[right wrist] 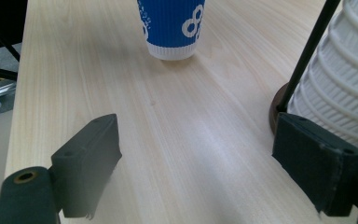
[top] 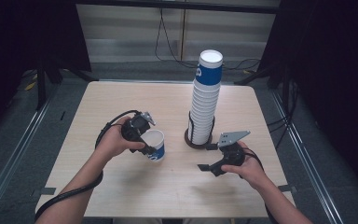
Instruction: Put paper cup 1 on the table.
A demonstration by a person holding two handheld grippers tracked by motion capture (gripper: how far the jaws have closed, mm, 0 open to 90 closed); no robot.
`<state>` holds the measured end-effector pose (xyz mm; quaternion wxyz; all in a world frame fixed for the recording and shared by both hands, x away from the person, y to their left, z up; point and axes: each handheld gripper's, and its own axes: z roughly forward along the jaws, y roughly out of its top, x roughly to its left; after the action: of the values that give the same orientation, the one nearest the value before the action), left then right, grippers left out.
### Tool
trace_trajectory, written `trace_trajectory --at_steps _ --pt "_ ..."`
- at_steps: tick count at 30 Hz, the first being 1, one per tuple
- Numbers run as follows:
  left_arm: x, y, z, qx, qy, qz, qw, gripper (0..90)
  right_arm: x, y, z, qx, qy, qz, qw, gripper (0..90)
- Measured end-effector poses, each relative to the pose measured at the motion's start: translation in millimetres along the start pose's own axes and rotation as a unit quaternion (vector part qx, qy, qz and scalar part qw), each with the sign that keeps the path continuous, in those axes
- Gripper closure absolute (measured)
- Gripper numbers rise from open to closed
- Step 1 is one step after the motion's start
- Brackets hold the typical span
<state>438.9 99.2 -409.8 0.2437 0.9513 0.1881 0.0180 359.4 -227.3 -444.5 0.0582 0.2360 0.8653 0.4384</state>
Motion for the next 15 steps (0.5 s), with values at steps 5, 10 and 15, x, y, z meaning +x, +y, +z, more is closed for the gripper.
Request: trace_trajectory --at_steps 5,10,15 --pt "-1.0 -3.8 7.7 -0.003 -0.009 0.004 1.0 15.7 0.1 -3.1 0.6 0.006 -0.002 -0.001 1.0 14.2" --pt "-4.0 -7.2 12.0 0.001 -0.019 -0.005 0.9998 16.4 -0.6 -4.2 -1.0 0.006 -0.002 0.001 1.0 14.3" --pt "-5.2 -15.8 19.1 -0.002 -0.023 -0.007 0.9997 16.7 0.5 -3.0 -1.9 0.005 -0.002 -0.003 1.0 14.3"
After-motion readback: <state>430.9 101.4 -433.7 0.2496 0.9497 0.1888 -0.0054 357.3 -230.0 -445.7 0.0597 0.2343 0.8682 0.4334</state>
